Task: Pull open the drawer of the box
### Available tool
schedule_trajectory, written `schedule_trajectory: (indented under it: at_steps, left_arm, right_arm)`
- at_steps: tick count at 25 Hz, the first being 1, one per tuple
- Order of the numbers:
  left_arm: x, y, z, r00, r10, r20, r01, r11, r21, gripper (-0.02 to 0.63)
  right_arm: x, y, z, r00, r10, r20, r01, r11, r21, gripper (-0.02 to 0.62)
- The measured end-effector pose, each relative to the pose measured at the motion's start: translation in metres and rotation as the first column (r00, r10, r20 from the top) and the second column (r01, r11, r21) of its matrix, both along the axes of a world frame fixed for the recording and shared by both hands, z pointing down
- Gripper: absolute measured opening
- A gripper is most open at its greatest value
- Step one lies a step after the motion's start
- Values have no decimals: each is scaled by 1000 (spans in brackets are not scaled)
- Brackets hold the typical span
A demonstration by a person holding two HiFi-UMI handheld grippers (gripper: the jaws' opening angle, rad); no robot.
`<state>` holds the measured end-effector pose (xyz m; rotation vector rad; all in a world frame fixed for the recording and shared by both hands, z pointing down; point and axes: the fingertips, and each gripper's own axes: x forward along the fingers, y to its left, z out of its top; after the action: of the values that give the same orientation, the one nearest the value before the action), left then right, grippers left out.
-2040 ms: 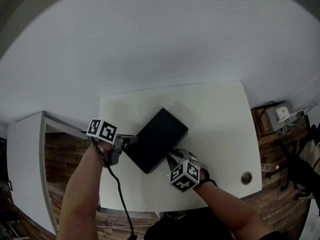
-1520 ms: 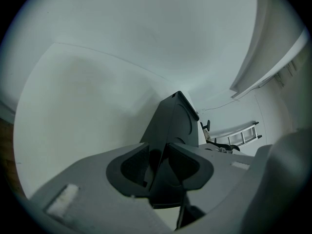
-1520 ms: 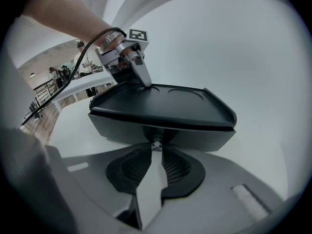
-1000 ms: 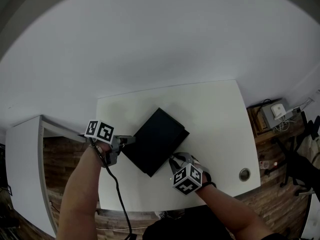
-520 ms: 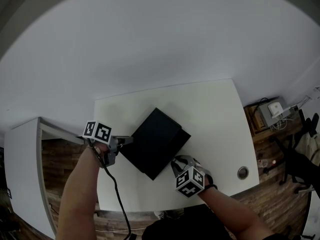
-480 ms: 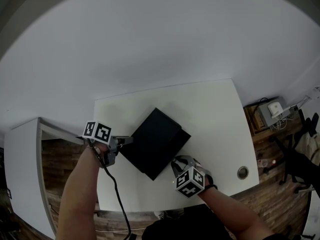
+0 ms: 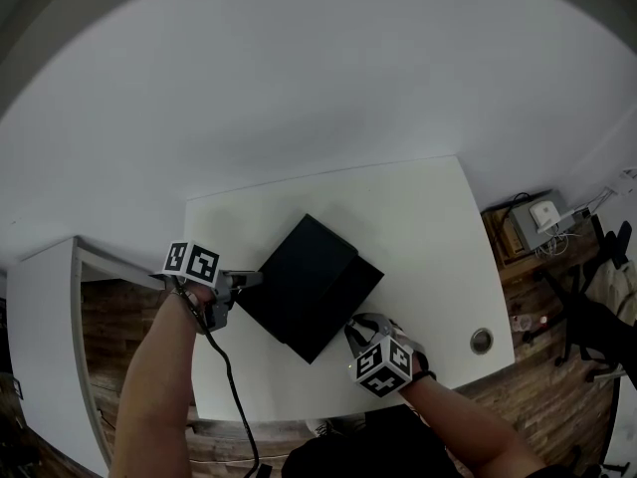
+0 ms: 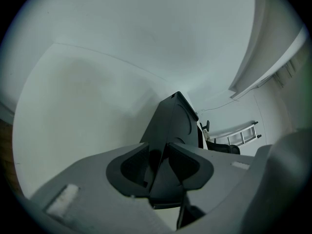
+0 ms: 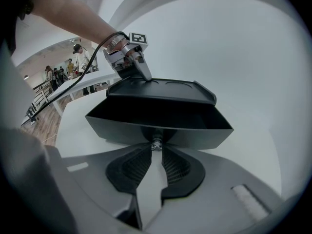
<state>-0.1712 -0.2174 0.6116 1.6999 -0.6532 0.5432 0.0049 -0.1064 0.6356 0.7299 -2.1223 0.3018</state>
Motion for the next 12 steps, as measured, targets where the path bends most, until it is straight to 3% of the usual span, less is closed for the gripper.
schedule_trajectory:
  at_steps: [12]
  left_arm:
    - [0,0,1,1000,-5,-9,5,1000,-3,133]
  right_arm:
    - [14,12,0,1000,13,-7,-13,1000,-2,69]
